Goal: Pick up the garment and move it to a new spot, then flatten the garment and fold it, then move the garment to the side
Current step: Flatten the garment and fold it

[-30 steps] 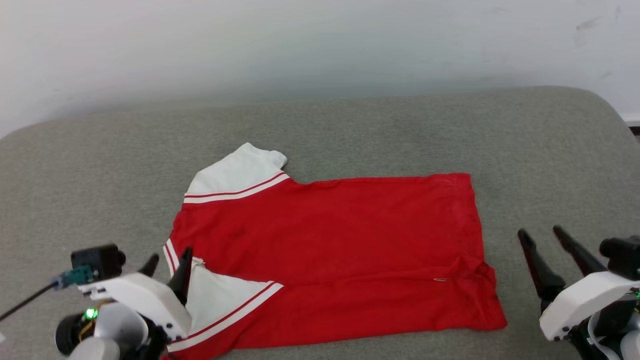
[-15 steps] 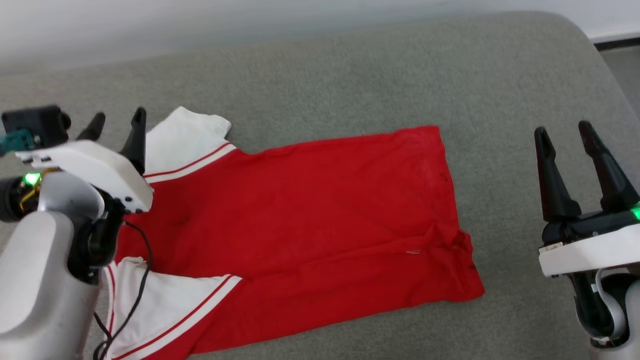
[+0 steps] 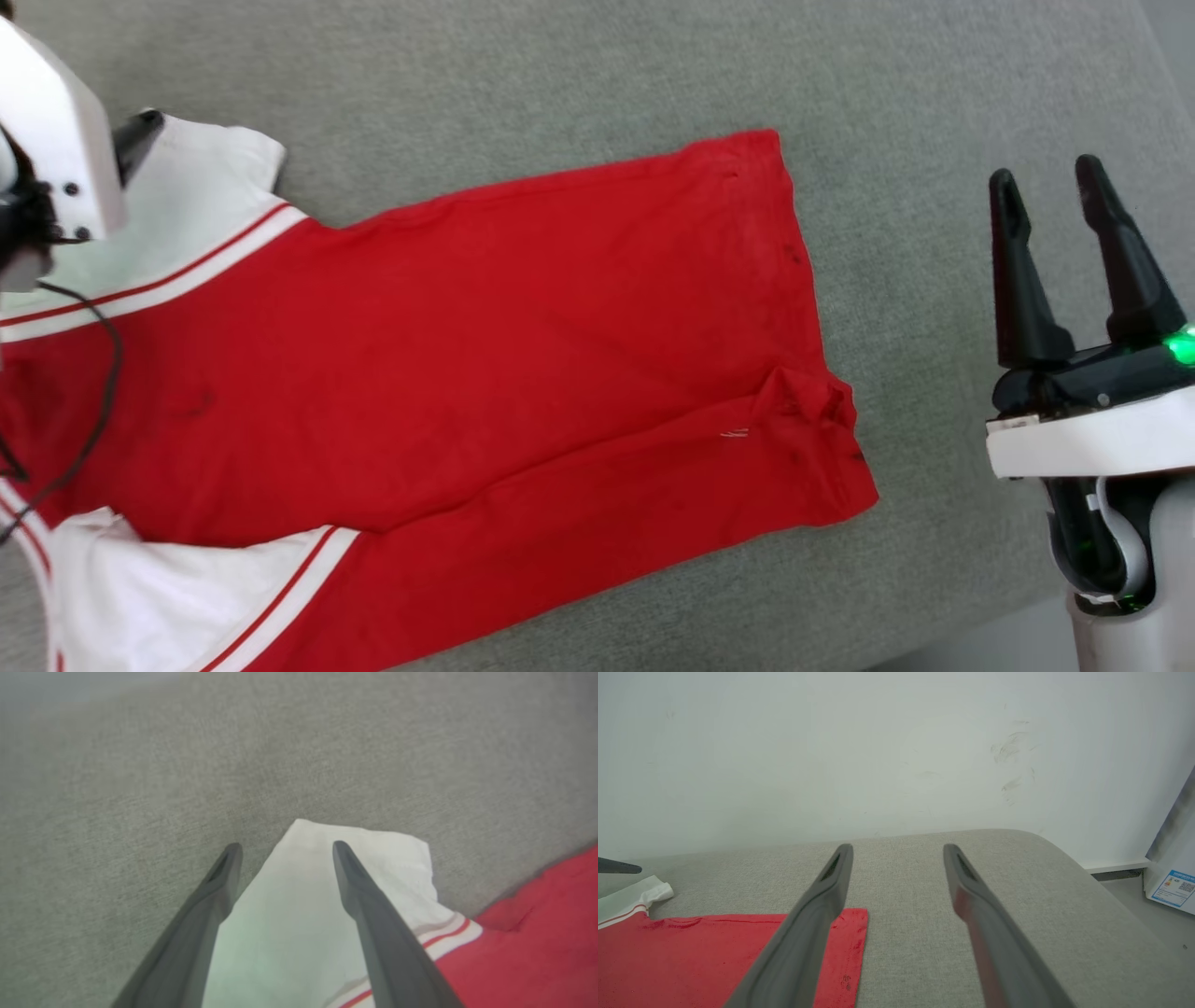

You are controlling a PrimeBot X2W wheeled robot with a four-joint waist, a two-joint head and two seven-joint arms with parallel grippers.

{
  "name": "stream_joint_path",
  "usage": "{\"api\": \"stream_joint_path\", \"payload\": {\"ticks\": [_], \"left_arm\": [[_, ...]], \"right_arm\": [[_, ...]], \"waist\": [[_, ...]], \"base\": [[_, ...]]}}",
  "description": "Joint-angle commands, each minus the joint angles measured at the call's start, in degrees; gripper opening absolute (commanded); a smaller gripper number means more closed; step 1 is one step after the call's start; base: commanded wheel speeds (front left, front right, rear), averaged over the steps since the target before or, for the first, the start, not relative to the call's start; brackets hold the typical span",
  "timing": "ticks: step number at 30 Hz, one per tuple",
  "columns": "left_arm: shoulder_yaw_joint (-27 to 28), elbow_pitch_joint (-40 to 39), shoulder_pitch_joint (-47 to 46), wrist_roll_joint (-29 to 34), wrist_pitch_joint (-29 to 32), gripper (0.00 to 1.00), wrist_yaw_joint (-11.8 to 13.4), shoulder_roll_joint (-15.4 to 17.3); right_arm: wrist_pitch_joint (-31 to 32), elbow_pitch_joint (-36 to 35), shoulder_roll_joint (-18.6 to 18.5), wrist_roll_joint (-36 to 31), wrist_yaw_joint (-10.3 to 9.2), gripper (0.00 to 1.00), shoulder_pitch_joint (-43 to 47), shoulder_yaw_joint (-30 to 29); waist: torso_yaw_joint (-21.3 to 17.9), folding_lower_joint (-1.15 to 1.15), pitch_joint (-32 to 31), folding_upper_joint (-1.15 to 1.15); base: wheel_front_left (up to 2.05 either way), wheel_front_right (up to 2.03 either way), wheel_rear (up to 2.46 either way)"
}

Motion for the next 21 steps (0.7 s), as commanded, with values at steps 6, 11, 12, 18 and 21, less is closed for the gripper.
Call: {"api": "stream_joint_path", "payload": {"ticks": [6, 11, 12, 18, 21], "left_arm": [[-1.02, 1.3, -0.58, -2.29, 11.58, 1.0, 2.27, 2.59], [-1.53, 2.97, 4.23, -5.51, 16.47, 0.0, 5.45, -0.38], [-1.55, 3.02, 4.79, -5.81, 16.27, 0.0, 5.71, -0.93], [-0.74, 3.32, 4.27, -5.22, 10.87, 0.0, 5.36, -2.21], [-0.24, 3.2, 3.15, -4.78, 8.27, 0.0, 5.2, -2.87]], "right_arm": [[-1.36, 2.05, 0.82, 1.5, -0.02, 1.0, -1.35, 1.15], [-1.27, 3.27, 0.31, 2.76, -0.02, 1.0, -1.78, 1.39], [-1.05, 3.52, 0.14, 3.17, -0.02, 1.0, -1.91, 1.52], [1.24, 5.08, -2.2, 6.54, -0.02, 1.0, -2.91, 2.19], [2.95, 6.79, -3.45, 8.52, -0.02, 1.0, -3.58, 1.98]], "waist": [[-3.43, -0.01, 4.29, 0.0], [-3.96, -0.01, 4.87, 0.0], [-3.93, -0.01, 4.86, 0.0], [-2.48, -0.01, 2.94, 0.0], [-1.3, -0.01, 1.73, 0.0]], "base": [[0.0, 0.0, 0.0], [0.0, 0.0, 0.0], [0.0, 0.0, 0.0], [0.0, 0.0, 0.0], [0.0, 0.0, 0.0]]}}
